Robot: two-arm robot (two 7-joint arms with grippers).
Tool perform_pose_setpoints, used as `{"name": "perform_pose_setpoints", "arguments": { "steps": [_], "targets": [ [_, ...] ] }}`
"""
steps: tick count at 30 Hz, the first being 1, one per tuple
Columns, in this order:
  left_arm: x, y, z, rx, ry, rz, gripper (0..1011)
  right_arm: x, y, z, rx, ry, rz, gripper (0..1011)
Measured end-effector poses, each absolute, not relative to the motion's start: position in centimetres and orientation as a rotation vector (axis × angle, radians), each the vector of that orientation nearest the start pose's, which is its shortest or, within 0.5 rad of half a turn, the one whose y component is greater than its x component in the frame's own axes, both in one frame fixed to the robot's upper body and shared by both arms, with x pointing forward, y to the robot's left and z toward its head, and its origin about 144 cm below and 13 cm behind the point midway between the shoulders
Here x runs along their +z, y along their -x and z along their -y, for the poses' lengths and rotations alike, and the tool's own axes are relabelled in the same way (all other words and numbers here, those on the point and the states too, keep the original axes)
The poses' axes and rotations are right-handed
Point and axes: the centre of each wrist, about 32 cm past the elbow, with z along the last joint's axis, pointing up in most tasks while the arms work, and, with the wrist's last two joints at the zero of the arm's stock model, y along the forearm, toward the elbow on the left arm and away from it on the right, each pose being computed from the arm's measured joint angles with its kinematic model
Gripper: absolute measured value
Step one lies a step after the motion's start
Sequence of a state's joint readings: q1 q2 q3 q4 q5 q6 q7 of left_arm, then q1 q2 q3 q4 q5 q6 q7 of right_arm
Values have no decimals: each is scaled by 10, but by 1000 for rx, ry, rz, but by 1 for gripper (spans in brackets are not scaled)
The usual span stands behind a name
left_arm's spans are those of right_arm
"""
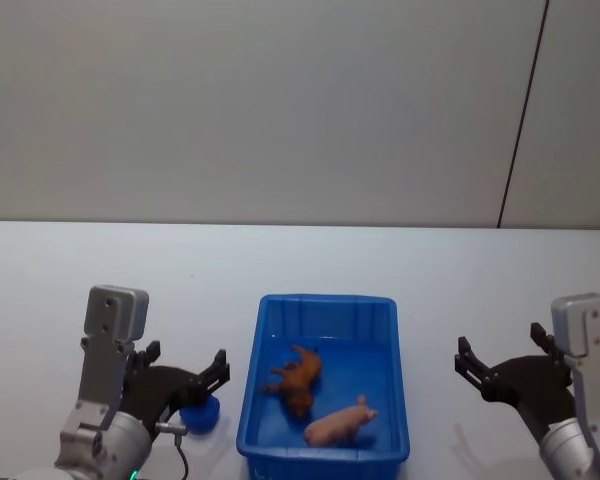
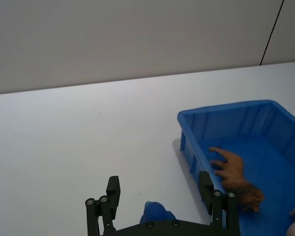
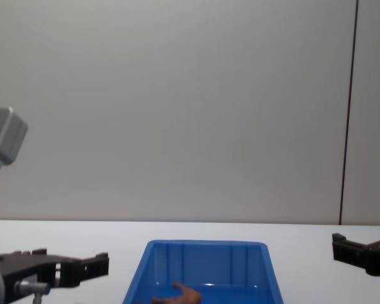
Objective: Pick up the two dolls from the table and place them into the box.
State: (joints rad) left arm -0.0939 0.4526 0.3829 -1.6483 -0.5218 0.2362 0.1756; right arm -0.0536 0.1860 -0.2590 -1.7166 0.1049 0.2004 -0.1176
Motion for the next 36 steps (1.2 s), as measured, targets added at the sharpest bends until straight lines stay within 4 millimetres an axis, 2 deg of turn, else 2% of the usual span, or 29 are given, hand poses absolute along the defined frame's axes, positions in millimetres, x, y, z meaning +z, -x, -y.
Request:
{"name": "perform_pose_setpoints", "arguments": {
  "steps": [36],
  "targets": [
    [1142,-481,-247,1312,-327,-313,1001,1159,-432,192,-1412,178,-39,1001]
  ]
}}
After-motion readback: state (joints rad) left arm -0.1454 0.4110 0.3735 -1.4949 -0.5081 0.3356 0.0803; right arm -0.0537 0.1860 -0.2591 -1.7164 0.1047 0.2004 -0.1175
